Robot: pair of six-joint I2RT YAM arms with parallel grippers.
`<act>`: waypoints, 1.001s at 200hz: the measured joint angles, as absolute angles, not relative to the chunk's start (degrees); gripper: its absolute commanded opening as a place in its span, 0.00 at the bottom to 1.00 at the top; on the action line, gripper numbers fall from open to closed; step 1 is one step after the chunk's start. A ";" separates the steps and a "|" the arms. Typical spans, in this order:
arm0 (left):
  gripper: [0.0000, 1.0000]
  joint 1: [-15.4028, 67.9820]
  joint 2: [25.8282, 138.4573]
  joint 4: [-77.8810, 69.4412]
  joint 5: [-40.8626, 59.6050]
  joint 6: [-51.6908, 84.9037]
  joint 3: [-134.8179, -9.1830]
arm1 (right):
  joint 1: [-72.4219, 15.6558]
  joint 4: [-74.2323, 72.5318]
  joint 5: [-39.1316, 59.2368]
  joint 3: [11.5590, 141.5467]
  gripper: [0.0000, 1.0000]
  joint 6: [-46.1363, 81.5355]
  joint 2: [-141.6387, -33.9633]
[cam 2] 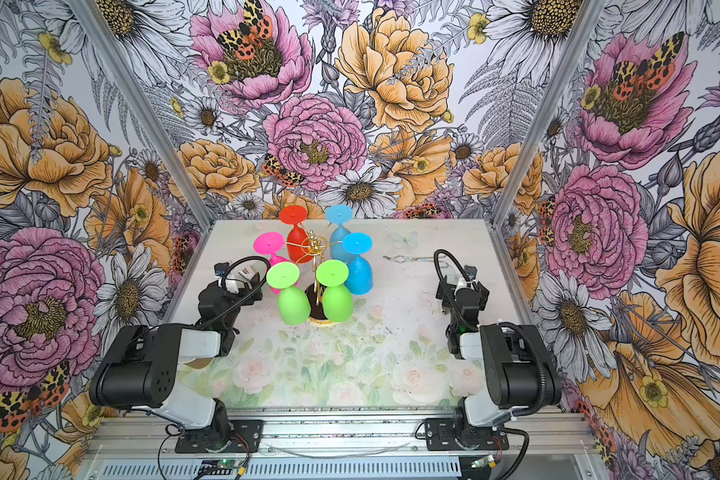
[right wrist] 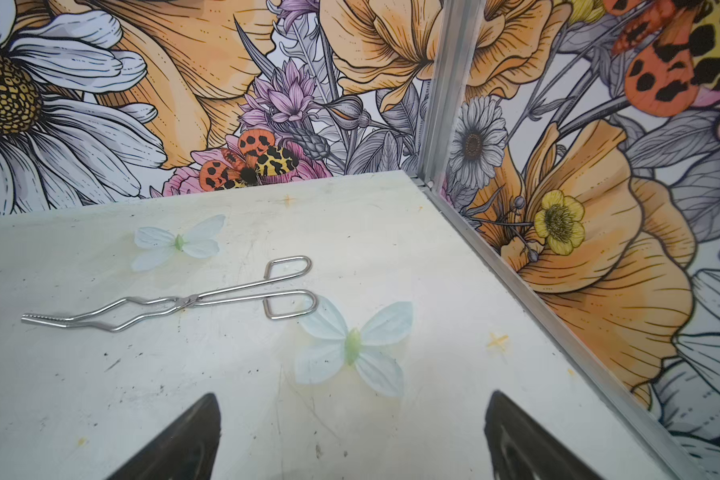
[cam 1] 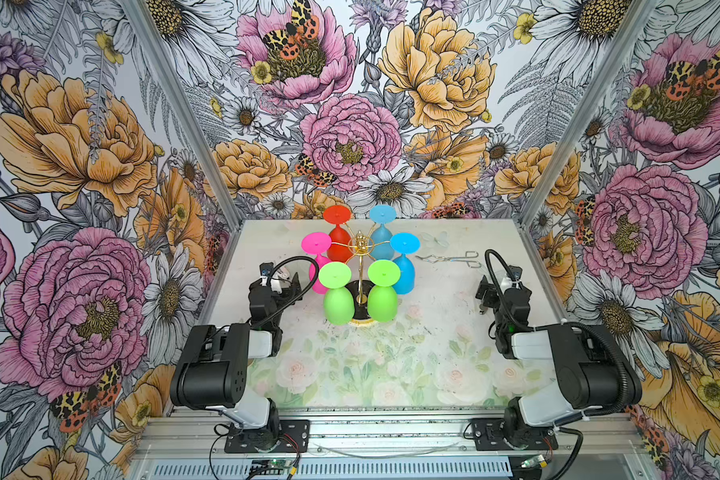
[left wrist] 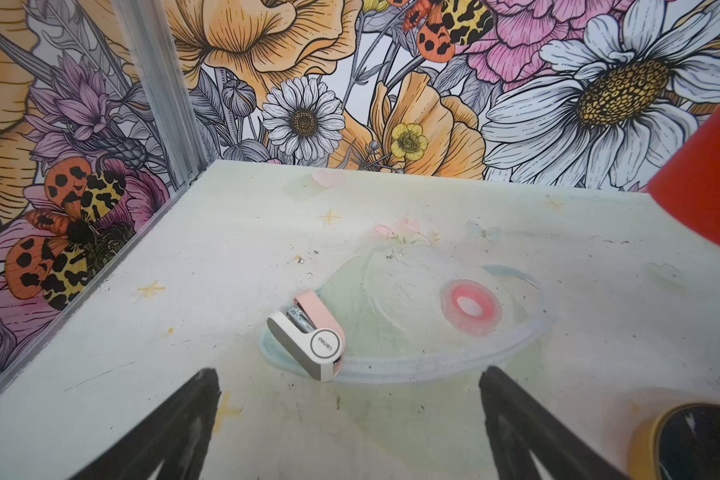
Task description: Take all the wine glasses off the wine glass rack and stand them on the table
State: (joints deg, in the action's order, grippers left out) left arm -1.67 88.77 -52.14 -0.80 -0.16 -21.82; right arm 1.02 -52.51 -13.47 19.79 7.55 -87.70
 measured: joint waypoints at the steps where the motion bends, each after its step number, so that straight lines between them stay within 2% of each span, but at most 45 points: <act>1: 0.99 -1.67 88.77 -52.14 -0.80 -0.16 -21.82 | 1.02 -52.51 -13.47 19.79 0.99 7.55 -87.70; 175: 0.99 -1.67 88.77 -52.23 -0.86 -0.16 -21.82 | 0.62 -52.47 -13.78 19.79 0.99 7.40 -87.68; 200: 0.99 -2.09 86.72 -52.42 -1.28 0.54 -20.32 | -0.12 -49.28 -14.85 19.81 0.99 7.38 -85.19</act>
State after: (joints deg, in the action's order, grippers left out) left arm -2.09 86.72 -52.42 -1.28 0.54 -20.32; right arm -0.12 -49.28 -14.85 19.81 7.38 -85.19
